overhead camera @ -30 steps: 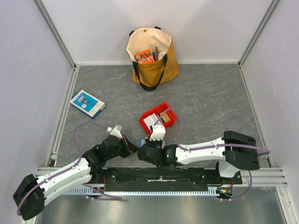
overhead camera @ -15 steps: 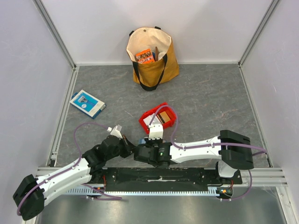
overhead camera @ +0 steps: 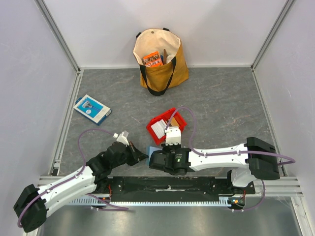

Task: Put the credit cards into the card holder
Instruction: Turn over the card slot in the card holder, then insert the credit card into the card holder.

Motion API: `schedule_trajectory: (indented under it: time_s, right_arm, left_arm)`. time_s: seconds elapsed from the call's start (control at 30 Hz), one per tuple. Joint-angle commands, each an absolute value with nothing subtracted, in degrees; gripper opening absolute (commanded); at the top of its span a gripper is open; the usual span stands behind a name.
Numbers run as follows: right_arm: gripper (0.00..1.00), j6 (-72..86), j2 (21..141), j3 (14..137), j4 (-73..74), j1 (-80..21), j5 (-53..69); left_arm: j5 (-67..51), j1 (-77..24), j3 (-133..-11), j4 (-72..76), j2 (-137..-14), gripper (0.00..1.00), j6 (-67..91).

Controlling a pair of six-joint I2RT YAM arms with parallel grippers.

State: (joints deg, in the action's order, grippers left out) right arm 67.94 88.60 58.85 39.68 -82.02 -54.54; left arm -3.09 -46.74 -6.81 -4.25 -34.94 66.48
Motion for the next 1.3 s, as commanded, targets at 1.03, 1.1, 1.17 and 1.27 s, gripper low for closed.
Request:
schedule_trajectory:
  time_s: [1.03,1.1,1.17,1.27]
  right_arm:
    - [0.0,73.3,80.5,20.7,-24.3,-67.0,-15.3]
    - [0.0,73.5,80.8,20.3,-25.1,-66.8,-14.9]
    - [0.0,73.4,81.6,20.4,-25.8,-66.7,-14.2]
    - [0.0,73.7,83.4,20.1,-28.8,-66.6,-12.7]
  left_arm:
    - [-0.3,-46.8,-5.1,-3.8,-40.5,0.02,66.5]
    - [-0.2,-46.9,-5.1,-3.9,-40.5,0.02,66.5]
    - [-0.2,-46.8,-5.1,-3.9,-40.5,0.02,66.5]
    - [-0.3,-46.8,-5.0,-3.7,-40.6,0.02,66.6]
